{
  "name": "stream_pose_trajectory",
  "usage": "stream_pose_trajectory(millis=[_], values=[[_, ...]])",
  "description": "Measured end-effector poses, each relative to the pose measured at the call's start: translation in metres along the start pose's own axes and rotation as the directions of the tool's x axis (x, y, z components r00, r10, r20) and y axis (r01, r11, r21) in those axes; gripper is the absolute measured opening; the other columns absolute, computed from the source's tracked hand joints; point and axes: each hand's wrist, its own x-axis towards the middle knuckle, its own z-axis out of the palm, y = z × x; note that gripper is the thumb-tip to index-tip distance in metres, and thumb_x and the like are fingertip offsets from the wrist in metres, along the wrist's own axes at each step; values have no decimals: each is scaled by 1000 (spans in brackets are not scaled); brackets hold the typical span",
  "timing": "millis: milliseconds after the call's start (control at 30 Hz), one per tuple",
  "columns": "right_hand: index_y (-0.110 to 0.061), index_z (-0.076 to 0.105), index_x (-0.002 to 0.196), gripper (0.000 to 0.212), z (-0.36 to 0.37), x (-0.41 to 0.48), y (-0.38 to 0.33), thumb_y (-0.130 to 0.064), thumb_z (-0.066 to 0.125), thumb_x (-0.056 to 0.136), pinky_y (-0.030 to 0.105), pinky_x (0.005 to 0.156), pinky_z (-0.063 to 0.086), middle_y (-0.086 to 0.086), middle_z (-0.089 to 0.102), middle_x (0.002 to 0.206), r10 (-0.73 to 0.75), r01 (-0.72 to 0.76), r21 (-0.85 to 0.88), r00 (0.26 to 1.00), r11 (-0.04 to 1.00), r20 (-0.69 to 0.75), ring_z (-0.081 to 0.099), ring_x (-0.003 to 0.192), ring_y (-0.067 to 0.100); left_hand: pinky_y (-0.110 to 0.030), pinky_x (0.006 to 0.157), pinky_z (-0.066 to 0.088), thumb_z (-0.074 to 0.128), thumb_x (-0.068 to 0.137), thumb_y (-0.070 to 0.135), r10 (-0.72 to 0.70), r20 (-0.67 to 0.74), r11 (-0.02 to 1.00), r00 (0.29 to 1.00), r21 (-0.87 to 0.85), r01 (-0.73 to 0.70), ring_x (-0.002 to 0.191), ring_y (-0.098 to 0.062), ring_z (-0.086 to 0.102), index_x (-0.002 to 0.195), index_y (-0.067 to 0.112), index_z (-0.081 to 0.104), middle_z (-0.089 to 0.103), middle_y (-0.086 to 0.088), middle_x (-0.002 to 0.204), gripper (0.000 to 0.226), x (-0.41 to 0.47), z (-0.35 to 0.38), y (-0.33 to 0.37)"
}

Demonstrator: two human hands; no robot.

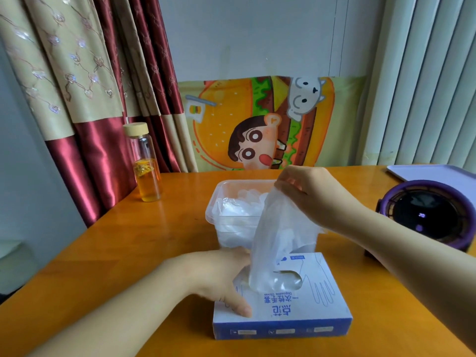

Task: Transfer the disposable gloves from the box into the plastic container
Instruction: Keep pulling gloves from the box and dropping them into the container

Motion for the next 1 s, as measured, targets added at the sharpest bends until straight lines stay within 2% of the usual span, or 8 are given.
stream_pose_trajectory(millis=[167,300,400,467,600,700,800,1000], values=[[-10,65,91,24,-5,4,-4,-30,52,95,24,59,44,-5,57,70,0,0,16,999,1000,38,53,62,10,-31,105,40,75,73,56,-59,30,998,998,-21,59,125,-13,47,144,36,27,43,14,145,89,3,0,-4],[-4,65,82,31,-11,7,-1,-32,55,92,21,55,37,4,57,67,18,-21,34,996,999,92,50,59,16,-32,102,44,73,73,57,-64,26,997,998,-46,65,119,-11,52,142,36,29,48,12,140,84,0,0,-3],[-16,61,72,27,-17,8,0,-33,55,91,19,56,38,-1,58,66,26,-41,109,991,993,133,53,61,11,-28,101,43,72,75,57,-53,27,997,998,-59,54,122,-11,50,144,36,24,44,14,143,87,-3,0,-3],[-25,55,65,29,-23,11,-1,-32,53,93,13,53,38,-9,54,59,31,-39,125,998,991,63,50,53,2,-25,99,44,71,76,57,-53,43,997,998,-52,56,121,-11,51,144,35,26,44,13,143,84,-3,0,-3],[-25,46,57,39,-39,22,-5,-30,53,95,15,48,32,-6,47,54,45,-27,137,990,990,-134,40,47,3,-25,100,43,70,78,56,-43,53,998,998,-38,45,123,-11,49,142,34,29,44,12,145,79,-1,-2,-4],[-24,46,56,40,-46,30,-3,-30,53,95,16,45,29,-5,46,54,54,-27,157,983,987,-174,39,46,2,-26,104,39,71,76,58,-34,47,998,998,-50,36,130,-9,43,145,40,23,36,17,149,85,-2,-2,-3],[-15,48,59,40,-51,37,-3,-31,51,95,22,47,28,-1,44,55,37,-14,141,985,990,-166,35,48,7,-15,99,33,71,77,56,-24,29,994,999,-102,27,131,-2,39,145,43,25,35,24,147,83,-10,-15,-7],[-19,51,60,38,-62,48,-8,-32,50,96,17,43,27,-1,46,57,16,2,133,991,991,-130,37,48,10,-26,108,38,60,34,93,-64,-232,927,971,-374,-28,127,3,45,151,32,18,36,19,149,138,-54,-83,-23]])
